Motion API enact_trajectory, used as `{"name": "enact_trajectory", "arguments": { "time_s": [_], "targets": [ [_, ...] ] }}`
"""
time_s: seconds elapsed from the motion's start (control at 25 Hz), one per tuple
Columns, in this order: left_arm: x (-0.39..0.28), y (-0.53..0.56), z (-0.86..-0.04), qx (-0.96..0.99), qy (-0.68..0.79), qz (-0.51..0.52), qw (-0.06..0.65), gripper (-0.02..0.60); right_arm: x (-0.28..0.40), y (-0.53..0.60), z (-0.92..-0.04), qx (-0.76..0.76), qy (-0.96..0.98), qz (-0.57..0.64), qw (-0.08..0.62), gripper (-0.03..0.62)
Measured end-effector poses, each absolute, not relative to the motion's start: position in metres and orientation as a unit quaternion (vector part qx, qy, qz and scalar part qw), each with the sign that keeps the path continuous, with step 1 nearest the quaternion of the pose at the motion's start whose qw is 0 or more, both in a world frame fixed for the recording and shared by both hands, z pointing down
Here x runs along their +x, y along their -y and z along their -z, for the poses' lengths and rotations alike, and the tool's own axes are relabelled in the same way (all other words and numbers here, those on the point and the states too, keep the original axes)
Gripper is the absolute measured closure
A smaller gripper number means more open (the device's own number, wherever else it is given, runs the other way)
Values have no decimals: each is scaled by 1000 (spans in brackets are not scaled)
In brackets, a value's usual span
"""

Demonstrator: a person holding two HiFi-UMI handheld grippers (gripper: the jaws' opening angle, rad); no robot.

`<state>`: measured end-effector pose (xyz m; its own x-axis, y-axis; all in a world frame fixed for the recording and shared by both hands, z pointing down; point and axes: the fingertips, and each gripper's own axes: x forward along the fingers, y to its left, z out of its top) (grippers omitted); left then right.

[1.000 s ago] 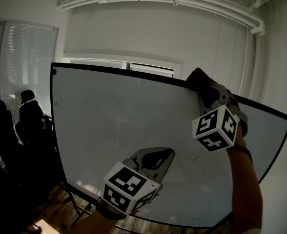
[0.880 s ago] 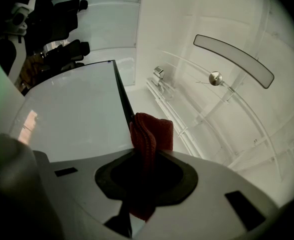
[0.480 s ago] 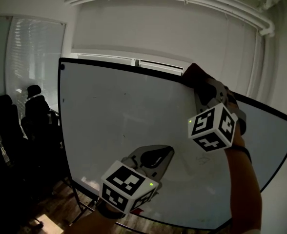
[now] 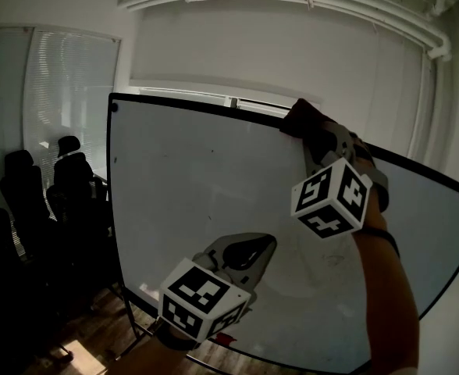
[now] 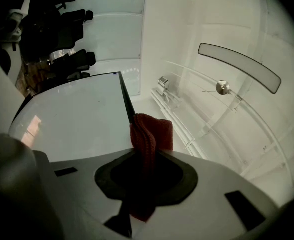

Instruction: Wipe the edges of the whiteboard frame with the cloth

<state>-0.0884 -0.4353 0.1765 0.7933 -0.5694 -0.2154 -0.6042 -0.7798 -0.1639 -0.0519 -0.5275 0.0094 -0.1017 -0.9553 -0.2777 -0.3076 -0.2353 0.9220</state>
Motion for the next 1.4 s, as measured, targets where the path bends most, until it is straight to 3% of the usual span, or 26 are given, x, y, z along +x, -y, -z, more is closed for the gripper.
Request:
{"name": "enact_trajectory", "arguments": {
  "time_s": [0.92, 1.4],
  "targets": [
    [-303, 496, -170, -937, -314, -84, 128, 572, -261, 621, -2, 597, 532, 500, 332, 522],
    [-354, 509, -175, -930, -335, -81, 128, 572, -336, 649, -10, 571, 552, 509, 332, 522]
  ]
}}
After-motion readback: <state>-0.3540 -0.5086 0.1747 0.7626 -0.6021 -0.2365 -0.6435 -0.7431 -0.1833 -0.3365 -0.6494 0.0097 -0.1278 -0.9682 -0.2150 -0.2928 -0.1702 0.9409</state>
